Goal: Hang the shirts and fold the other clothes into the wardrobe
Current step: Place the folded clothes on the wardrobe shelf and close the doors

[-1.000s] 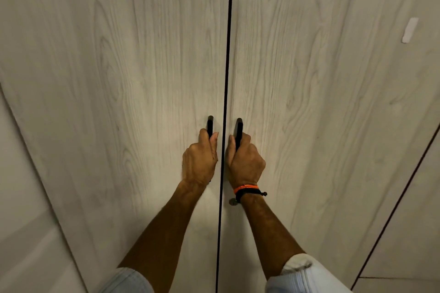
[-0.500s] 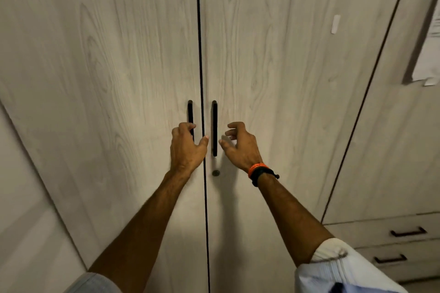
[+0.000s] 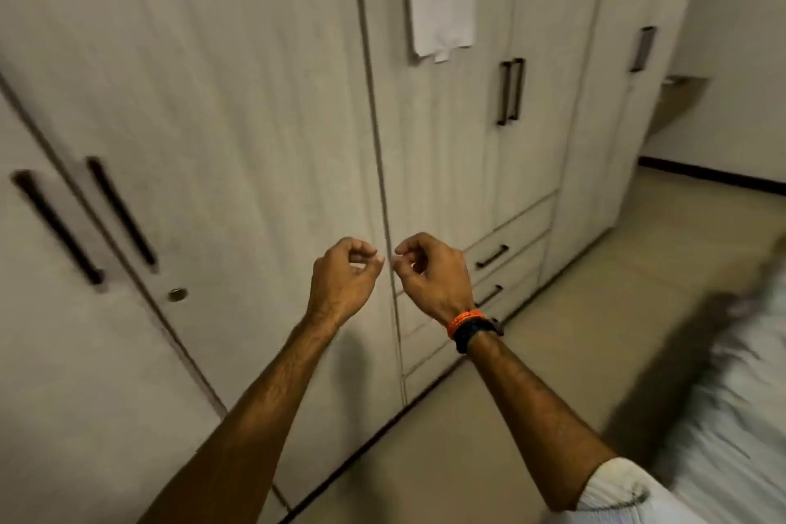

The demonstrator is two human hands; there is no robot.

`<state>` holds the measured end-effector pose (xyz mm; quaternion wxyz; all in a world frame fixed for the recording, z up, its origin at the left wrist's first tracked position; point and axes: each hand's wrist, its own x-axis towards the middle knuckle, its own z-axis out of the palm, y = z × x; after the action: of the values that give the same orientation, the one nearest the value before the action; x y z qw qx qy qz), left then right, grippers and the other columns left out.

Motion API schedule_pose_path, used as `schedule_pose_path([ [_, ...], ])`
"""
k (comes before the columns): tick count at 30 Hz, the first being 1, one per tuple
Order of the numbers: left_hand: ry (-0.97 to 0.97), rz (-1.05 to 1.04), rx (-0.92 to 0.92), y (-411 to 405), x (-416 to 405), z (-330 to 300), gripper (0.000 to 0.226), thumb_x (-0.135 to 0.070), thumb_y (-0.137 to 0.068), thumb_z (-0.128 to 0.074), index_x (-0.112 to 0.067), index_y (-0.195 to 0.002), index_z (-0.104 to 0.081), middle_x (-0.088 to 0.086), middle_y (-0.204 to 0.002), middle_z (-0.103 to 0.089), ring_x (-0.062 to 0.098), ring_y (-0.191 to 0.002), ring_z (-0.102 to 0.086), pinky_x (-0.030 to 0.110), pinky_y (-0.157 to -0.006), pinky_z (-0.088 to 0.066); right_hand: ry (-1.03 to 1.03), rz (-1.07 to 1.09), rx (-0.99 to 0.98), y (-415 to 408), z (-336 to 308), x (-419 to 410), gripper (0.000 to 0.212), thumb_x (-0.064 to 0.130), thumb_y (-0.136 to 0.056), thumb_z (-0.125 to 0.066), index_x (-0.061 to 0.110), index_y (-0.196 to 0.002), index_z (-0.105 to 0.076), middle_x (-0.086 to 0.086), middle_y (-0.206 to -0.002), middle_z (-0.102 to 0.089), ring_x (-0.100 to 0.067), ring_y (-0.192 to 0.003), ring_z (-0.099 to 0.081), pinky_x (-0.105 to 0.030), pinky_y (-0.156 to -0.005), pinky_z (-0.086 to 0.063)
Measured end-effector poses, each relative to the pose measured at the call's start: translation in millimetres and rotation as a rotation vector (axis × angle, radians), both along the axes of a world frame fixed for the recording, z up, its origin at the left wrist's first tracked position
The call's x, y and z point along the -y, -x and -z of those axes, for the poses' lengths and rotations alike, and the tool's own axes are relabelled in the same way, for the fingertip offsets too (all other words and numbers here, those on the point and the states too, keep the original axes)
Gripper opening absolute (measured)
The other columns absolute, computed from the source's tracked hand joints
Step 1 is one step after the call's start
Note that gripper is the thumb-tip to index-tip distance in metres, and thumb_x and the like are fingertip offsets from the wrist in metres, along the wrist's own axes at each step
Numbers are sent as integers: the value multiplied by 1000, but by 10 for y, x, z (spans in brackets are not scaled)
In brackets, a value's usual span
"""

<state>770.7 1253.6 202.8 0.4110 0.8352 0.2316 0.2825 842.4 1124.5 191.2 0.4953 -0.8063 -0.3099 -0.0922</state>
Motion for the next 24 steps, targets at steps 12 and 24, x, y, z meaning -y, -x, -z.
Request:
schedule_pose_path([
  [12, -229, 1140, -431, -604, 2650, 1242, 8, -28, -85, -73, -22, -86, -68, -6, -83, -69, 15, -85, -68, 23, -77, -49, 266, 976, -398, 1033, 1227, 2874, 13, 38, -83, -65, 25, -86, -66, 12, -77, -69, -10, -75, -65, -32, -71, -54],
  [24, -387, 1981, -400, 1367, 4524, 1508, 11, -26, -92, -66, -17, -99, -66, -2, -94, -65, 11, -86, -61, 24, -73, -50, 61, 1818, -646, 3799, 1357, 3645, 7, 30, -85, -68, 23, -88, -69, 8, -80, -70, -11, -76, -65, -27, -72, -53],
])
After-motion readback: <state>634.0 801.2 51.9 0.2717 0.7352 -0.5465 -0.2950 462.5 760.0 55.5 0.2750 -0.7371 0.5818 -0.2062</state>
